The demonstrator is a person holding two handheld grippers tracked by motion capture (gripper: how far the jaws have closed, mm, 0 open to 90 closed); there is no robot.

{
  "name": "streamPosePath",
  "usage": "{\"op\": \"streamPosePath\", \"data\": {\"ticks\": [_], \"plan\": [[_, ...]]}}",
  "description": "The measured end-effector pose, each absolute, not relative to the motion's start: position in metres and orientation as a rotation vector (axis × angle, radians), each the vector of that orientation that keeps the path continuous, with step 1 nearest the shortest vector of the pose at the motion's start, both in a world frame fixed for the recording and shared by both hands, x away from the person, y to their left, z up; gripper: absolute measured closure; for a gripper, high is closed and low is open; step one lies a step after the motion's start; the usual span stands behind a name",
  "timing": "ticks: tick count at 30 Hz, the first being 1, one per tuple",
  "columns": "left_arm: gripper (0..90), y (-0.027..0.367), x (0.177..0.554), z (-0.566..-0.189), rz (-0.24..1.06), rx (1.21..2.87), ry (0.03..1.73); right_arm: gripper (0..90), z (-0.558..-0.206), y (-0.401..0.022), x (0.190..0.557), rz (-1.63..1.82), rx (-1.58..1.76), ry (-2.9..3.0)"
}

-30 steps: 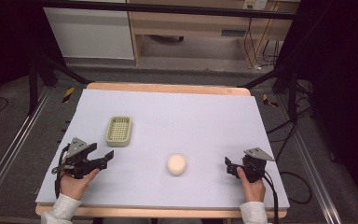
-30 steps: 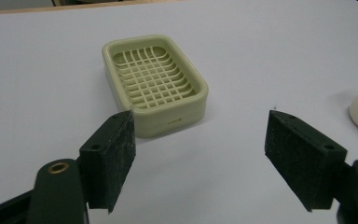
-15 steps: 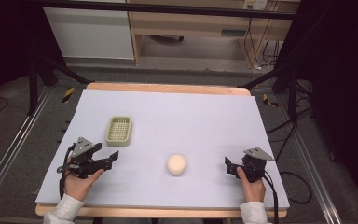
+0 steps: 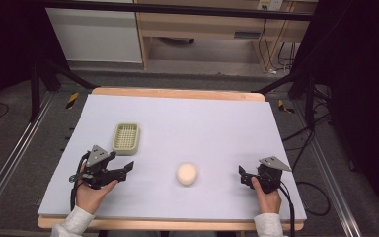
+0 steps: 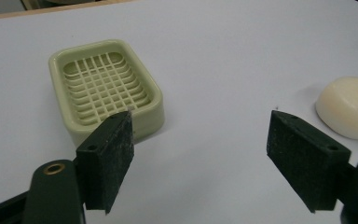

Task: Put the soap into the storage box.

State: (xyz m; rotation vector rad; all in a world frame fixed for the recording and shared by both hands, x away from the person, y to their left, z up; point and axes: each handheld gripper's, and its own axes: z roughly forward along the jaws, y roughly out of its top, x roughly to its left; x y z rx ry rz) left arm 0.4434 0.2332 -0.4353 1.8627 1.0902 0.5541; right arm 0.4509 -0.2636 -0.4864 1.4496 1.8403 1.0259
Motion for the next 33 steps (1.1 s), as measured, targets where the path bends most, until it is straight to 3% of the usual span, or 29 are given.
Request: {"op": "streamPosePath", "data": {"ticks": [33], "plan": [[20.4,0.183,0.451,-0.430,0.510,1.941,0.991,4.0,-0.486,-0.264,0.451,1.033,1.444,1.843]]}}
